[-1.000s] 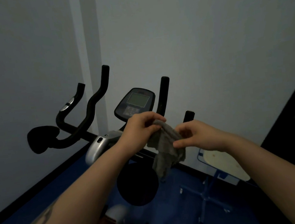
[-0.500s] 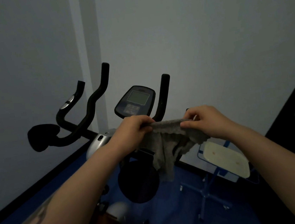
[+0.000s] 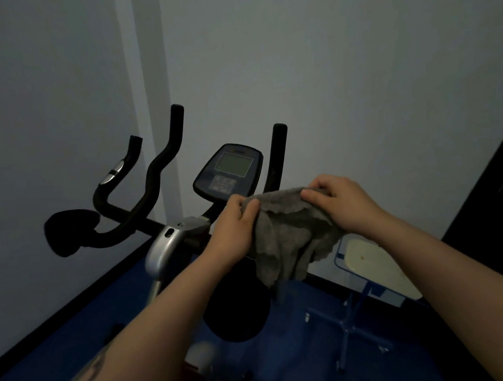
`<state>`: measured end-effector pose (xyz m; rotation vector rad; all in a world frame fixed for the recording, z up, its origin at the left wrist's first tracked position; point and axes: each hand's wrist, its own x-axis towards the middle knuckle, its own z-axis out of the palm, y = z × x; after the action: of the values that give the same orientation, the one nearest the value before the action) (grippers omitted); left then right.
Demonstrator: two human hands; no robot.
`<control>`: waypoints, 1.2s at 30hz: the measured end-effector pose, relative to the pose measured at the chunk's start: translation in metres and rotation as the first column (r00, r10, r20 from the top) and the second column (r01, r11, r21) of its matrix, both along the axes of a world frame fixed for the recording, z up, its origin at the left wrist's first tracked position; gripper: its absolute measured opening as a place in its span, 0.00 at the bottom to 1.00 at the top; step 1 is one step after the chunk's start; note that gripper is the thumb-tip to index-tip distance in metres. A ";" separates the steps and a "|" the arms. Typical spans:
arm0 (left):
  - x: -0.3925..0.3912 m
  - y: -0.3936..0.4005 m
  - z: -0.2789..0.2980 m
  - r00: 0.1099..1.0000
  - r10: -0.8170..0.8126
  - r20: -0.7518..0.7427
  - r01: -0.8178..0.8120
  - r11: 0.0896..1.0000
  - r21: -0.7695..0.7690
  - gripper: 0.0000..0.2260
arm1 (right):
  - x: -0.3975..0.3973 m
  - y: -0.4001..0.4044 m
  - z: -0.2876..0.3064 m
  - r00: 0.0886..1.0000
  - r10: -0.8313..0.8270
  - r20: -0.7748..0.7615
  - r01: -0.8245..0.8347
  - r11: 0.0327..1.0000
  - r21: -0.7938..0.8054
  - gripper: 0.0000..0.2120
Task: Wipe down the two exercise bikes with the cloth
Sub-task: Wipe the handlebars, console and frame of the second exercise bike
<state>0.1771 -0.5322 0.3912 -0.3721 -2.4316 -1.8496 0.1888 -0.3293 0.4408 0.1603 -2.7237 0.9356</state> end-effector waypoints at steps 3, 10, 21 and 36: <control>-0.007 -0.002 -0.002 0.986 -0.010 0.169 -0.011 0.992 0.124 0.11 | 0.001 0.002 -0.004 0.994 0.026 0.105 -0.012 0.991 -0.131 0.09; -0.007 -0.007 -0.017 0.920 -0.179 0.349 0.076 0.955 0.288 0.28 | 0.003 0.002 -0.016 0.959 0.112 0.259 -0.024 0.948 -0.319 0.15; 0.003 -0.007 -0.016 0.946 -0.299 0.124 0.317 0.933 -0.170 0.28 | 0.006 0.004 -0.021 0.940 0.261 0.220 -0.242 0.964 -0.110 0.13; -0.003 -0.010 0.028 0.973 -0.192 -0.126 0.067 0.762 -0.644 0.08 | 0.016 0.021 0.012 0.966 0.260 0.004 -0.235 0.865 0.444 0.11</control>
<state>0.1737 -0.5425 0.4196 -0.7255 -2.8820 -0.8850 0.2044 -0.3081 0.4526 0.6257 -2.8621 0.3368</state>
